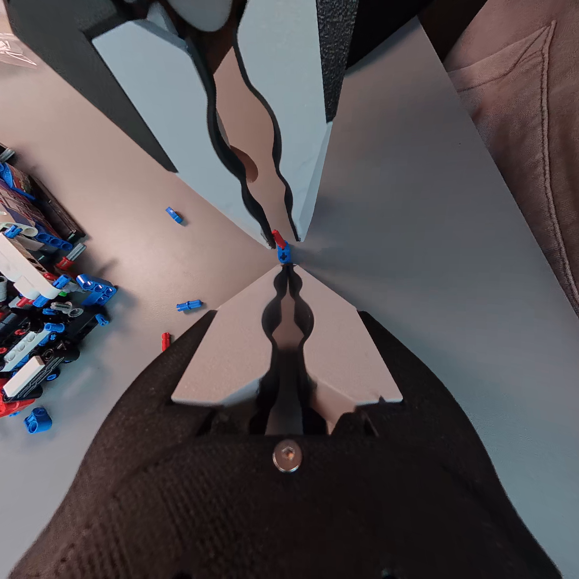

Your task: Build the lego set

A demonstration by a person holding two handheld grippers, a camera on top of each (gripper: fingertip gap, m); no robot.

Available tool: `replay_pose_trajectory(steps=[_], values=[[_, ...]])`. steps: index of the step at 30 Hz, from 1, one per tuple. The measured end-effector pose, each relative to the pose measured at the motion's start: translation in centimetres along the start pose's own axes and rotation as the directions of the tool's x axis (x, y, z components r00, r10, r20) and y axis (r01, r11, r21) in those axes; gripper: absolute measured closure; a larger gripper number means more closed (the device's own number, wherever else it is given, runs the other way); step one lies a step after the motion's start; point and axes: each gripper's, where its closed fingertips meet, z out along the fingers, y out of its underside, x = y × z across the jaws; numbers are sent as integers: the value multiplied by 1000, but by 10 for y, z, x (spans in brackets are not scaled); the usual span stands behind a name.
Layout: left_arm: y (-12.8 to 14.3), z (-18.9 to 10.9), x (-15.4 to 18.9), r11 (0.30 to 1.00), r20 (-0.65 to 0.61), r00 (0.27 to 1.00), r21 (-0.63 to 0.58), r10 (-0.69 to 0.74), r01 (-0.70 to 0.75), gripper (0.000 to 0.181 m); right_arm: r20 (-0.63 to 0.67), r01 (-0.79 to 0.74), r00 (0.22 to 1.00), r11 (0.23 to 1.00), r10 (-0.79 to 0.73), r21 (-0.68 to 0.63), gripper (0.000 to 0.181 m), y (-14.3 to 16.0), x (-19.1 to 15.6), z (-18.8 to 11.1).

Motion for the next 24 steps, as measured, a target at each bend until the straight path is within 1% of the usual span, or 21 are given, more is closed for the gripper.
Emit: replay_pose_trajectory(steps=[5, 8, 11, 18, 24], values=[[0, -1, -2, 1000, 13, 1000, 5, -13, 13, 181, -12, -27, 1000, 999, 28, 36, 170, 0, 3, -8], [0, -1, -3, 999, 3, 999, 9, -33, 33, 171, -20, -36, 999, 999, 37, 37, 170, 3, 4, -8], [-1, 0, -5, 998, 1, 998, 7, -59, 59, 167, -25, -73, 997, 996, 74, 50, 172, 5, 5, -5], [-3, 5, -6, 997, 11, 997, 0, -80, 80, 170, -25, -95, 995, 993, 97, 75, 177, 4, 5, -2], [-4, 6, -5, 998, 13, 998, -2, -61, 61, 175, -22, -89, 996, 994, 91, 63, 180, 3, 5, -1]])
